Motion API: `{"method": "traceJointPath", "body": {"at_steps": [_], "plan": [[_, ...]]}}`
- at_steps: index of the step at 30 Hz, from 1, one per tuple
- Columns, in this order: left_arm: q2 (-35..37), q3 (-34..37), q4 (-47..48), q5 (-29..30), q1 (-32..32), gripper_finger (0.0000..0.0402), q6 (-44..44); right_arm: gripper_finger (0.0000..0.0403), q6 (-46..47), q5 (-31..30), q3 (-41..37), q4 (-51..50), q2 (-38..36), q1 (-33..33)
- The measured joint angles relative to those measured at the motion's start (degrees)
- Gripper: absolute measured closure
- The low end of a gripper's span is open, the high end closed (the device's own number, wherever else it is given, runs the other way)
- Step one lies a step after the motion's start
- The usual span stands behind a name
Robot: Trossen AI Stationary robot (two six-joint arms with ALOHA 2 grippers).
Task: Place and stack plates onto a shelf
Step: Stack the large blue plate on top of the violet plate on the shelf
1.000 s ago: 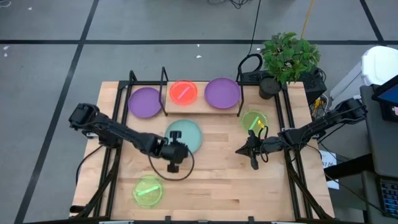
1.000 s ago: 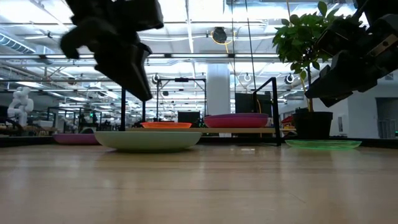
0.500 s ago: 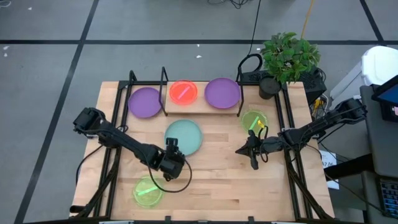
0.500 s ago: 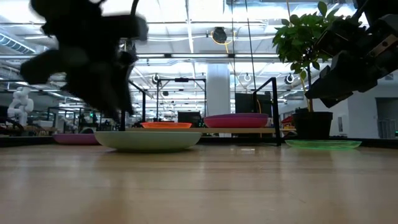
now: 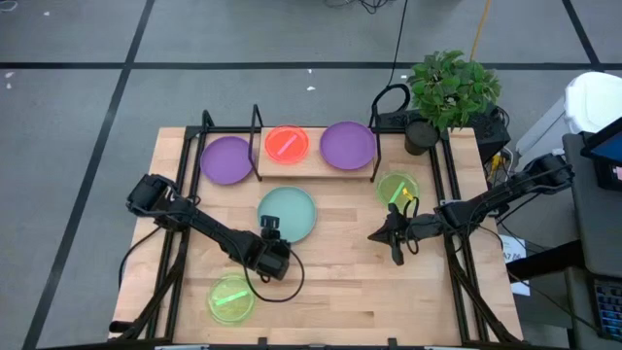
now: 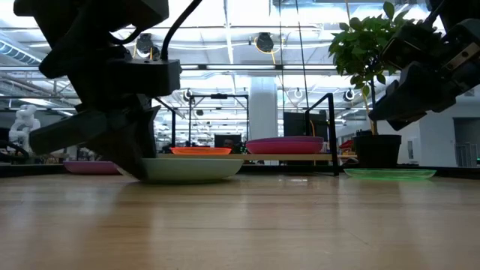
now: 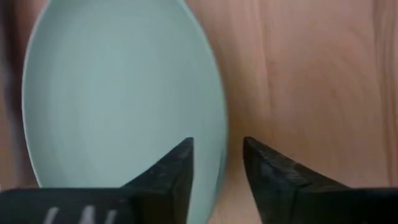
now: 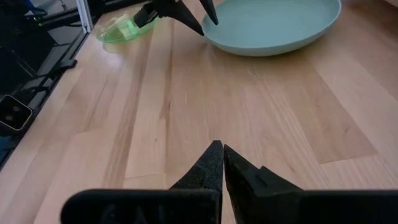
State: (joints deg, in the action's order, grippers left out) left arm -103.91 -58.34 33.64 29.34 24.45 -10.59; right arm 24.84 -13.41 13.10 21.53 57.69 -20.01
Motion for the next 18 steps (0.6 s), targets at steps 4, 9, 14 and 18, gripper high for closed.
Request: {"method": "traceJointPath", "body": {"at_steps": [4, 9, 14, 18], "plan": [[0.0, -0.01, -0.44, 0.34, 0.6, 0.0312, 0.98, 0.0403, 0.2, -0.02, 0.0, 0.12, 0.0, 0.0], [0.0, -0.01, -0.43, 2.24, 2.01, 0.0356, 4.2, 0.0403, 1.93, 0.09, 0.0, 2.76, 0.0, -0.17], [0.27, -0.01, -0.7, 3.48, 2.77, 0.0389, 7.02, 0.0403, 1.01, 0.0, 0.86, 4.36, 0.11, -2.03], [0.63, -0.05, -1.22, 3.7, 2.92, 0.0393, 10.3, 0.0403, -0.05, -0.08, 3.02, 2.99, 0.11, -2.6]]}}
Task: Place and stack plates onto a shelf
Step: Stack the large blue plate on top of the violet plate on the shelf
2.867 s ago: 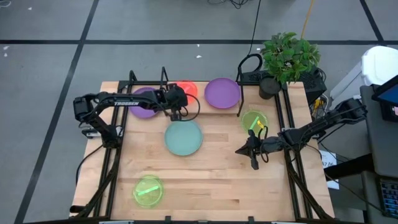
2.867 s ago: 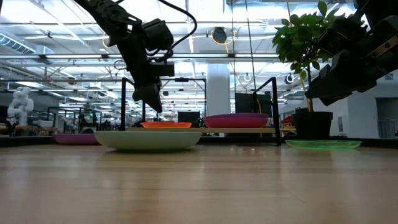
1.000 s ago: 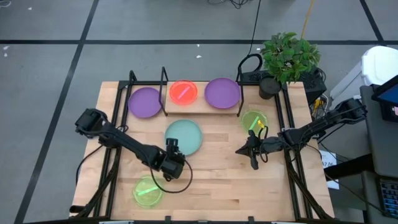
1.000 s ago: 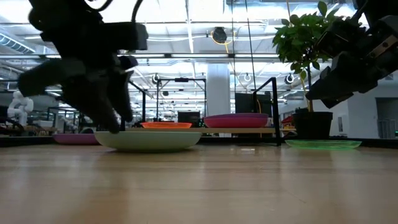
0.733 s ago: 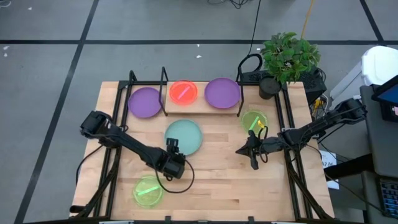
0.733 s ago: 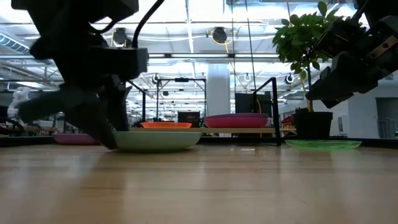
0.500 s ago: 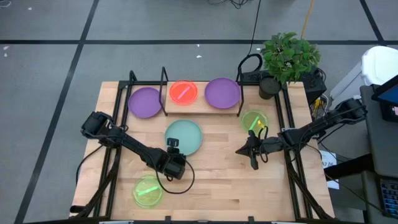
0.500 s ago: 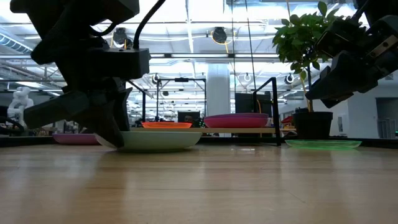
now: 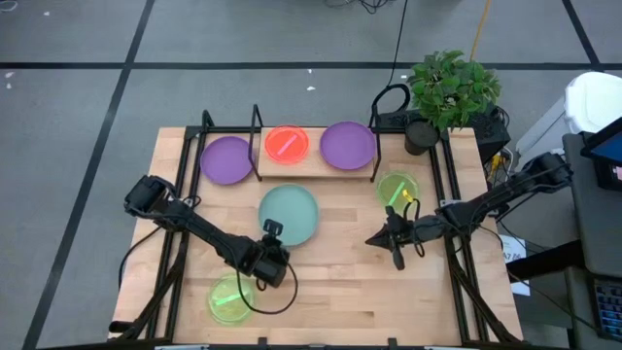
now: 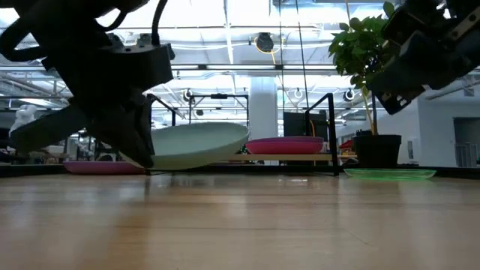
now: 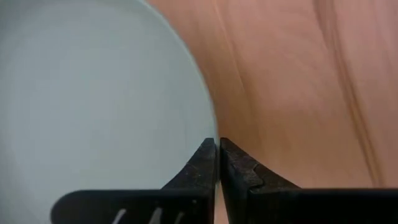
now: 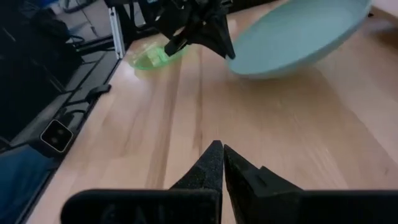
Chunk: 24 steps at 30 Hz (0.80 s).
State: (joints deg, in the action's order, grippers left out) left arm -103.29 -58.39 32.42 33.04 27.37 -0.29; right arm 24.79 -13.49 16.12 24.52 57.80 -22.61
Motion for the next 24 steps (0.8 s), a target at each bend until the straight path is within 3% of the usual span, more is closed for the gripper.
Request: {"method": "traceJointPath", "body": {"at_steps": [8, 17, 24], "plan": [[0.2, -4.0, -0.07, -0.59, -0.08, 0.0393, 9.31, 0.0403, -6.2, -0.07, 9.66, -12.54, 4.95, -0.85], [0.25, -6.99, -1.22, -7.75, -2.12, 0.0394, 15.8, 0.0399, -19.85, -0.04, 25.95, -27.44, 21.38, -1.91], [0.25, -6.99, -1.19, -11.54, -3.68, 0.0394, 17.16, 0.036, -32.15, -5.03, 35.96, -32.9, 30.27, -1.6]]}}
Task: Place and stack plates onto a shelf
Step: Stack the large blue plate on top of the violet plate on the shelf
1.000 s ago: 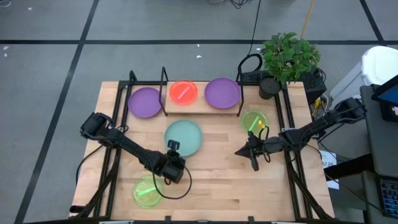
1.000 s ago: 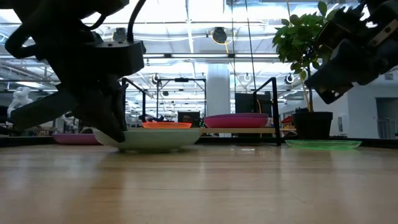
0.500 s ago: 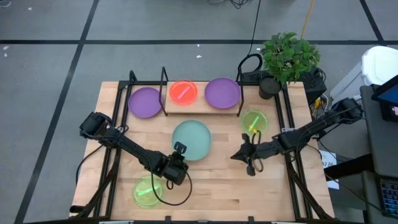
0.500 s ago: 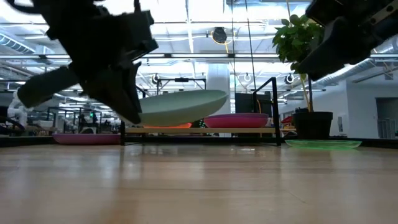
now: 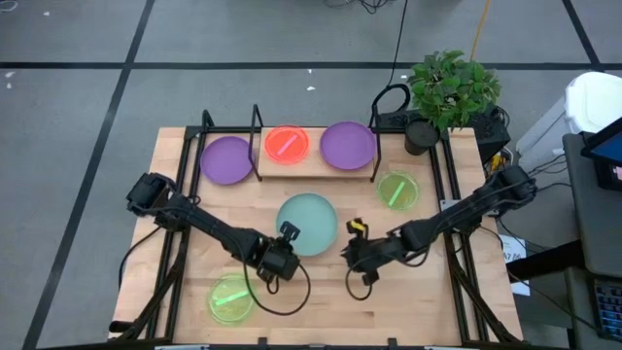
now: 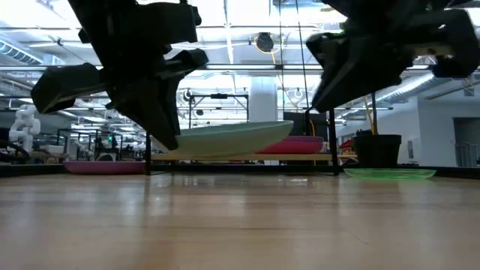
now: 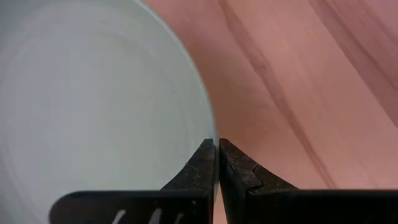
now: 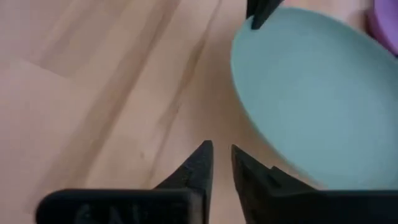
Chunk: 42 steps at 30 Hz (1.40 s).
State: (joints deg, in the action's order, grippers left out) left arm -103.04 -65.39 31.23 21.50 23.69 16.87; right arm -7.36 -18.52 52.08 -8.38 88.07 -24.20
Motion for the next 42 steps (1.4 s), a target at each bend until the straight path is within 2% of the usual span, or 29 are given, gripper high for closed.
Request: {"method": "traceJointPath", "body": {"at_steps": [8, 15, 21, 24, 28, 32, 35, 42], "plan": [[0.0, 0.0, -0.01, -0.38, -0.25, 0.0391, 0.84, 0.031, -16.09, -9.74, 2.98, 1.12, 5.46, 1.21], [0.0, 0.0, -0.05, -0.37, -0.27, 0.0386, 1.02, 0.0295, -22.8, -7.73, 2.98, 2.03, 9.06, 3.89], [0.0, 0.0, -0.64, -0.37, -0.27, 0.0385, 0.99, 0.0319, -27.3, -6.78, 2.99, 3.91, 11.18, 5.06], [0.0, 0.0, -1.4, -0.38, -0.27, 0.0384, 0.99, 0.0346, -28.24, -6.68, 2.98, 3.89, 11.82, 5.11], [0.0, 0.0, -1.58, -0.33, -0.43, 0.0383, 0.34, 0.0389, -29.68, -3.49, 2.94, 3.36, 12.22, 5.09], [0.0, 0.02, -2.85, 0.8, -0.58, 0.0379, -0.64, 0.0393, -30.22, -3.31, 2.91, 3.05, 12.22, 4.96], [0.02, 0.02, -4.6, 2.1, -0.58, 0.0359, 0.16, 0.0392, -30.24, -3.4, 2.81, 2.77, 12.22, 4.96], [0.04, 0.0, -9.13, 4.91, -0.66, 0.0261, -4.13, 0.0399, -29.97, -4.23, 2.97, 3.94, 12.16, 5.01]]}}
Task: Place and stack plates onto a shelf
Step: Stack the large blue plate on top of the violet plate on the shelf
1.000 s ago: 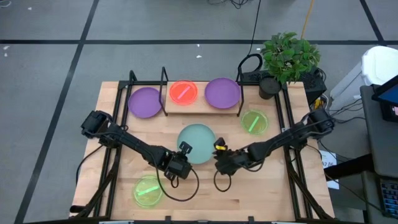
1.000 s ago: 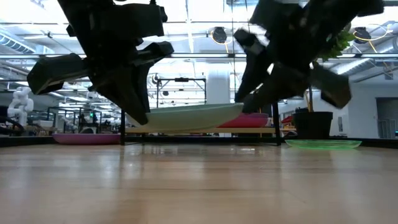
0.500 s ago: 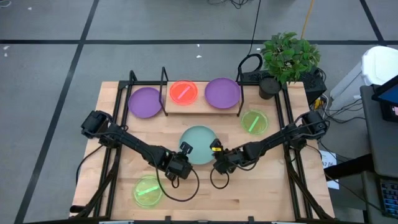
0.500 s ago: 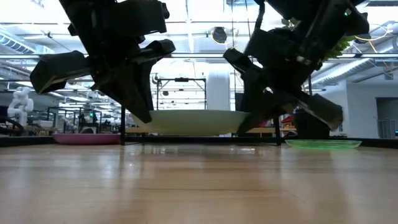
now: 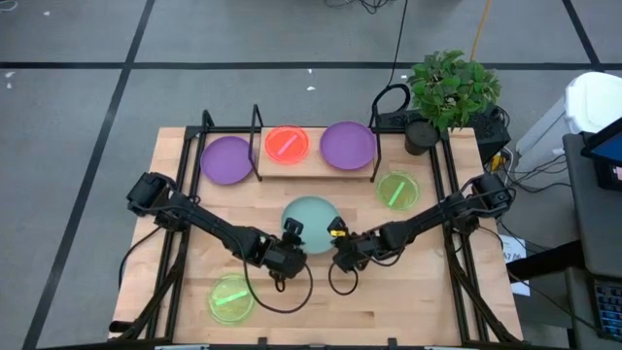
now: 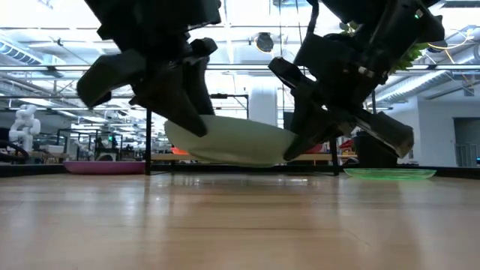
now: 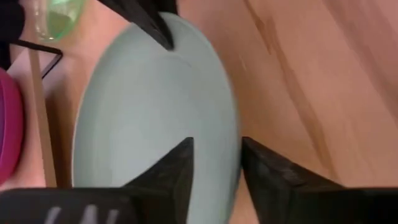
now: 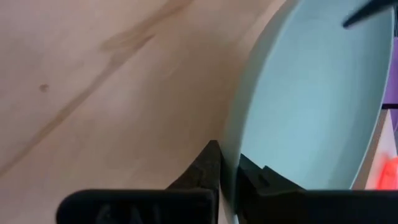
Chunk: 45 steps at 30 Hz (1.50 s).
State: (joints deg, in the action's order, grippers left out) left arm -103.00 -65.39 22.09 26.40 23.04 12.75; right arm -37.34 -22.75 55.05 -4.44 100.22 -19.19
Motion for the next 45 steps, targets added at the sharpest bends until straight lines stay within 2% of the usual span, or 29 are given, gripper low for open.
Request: {"method": "traceJointPath", "body": {"at_steps": [3, 5, 8, 11, 14, 17, 20, 24, 27, 35, 45], "plan": [[0.0, 0.0, -2.12, 1.4, 0.47, 0.0223, -4.18, 0.0399, -0.62, -0.02, -0.01, -0.06, -0.06, -0.05], [0.0, 0.0, -2.5, 4.82, 1.15, 0.0204, -8.33, 0.04, -0.33, -0.04, -0.01, -0.77, -0.49, -0.05], [0.0, 0.0, -2.73, 10.1, 2.53, 0.0189, -14.01, 0.04, 0.78, -0.06, -0.01, -2.54, -2.19, -0.05], [0.0, 0.0, -3.51, 13.13, 3.78, 0.0186, -16.14, 0.04, 1.52, -0.51, -0.01, -6.16, -4.68, -0.09], [0.0, 0.0, -4.66, 19.8, 5.14, 0.0186, -17.09, 0.0401, 1.82, -1.28, -0.01, -9.78, -7.72, 0.03], [0.0, 0.0, -6.63, 29.73, 6.92, 0.0185, -17.21, 0.0401, 2.0, -1.46, -0.01, -12.71, -11.01, 0.42], [0.0, 0.0, -11.35, 36.98, 8.51, 0.0185, -16.75, 0.0401, 1.99, -1.45, -0.01, -15.36, -13.7, 1.08], [0.02, -0.04, -18.27, 37.65, 9.98, 0.0185, -15.4, 0.0401, 0.32, -3.92, -0.01, -16.0, -16.08, 3.3], [0.07, -0.04, -19.39, 37.76, 10.79, 0.0185, -17.63, 0.0401, -1.34, -5.81, 1.47, -16.68, -16.45, 6.14], [0.07, -0.04, -19.22, 42.14, 13.19, 0.0185, -24.04, 0.0401, -5.68, -5.69, 7.1, -18.35, -16.44, 16.18], [0.07, -0.04, -19.17, 42.17, 13.71, 0.0185, -27.07, 0.0401, -6.57, -2.77, 8.7, -17.73, -16.42, 27.99]]}}
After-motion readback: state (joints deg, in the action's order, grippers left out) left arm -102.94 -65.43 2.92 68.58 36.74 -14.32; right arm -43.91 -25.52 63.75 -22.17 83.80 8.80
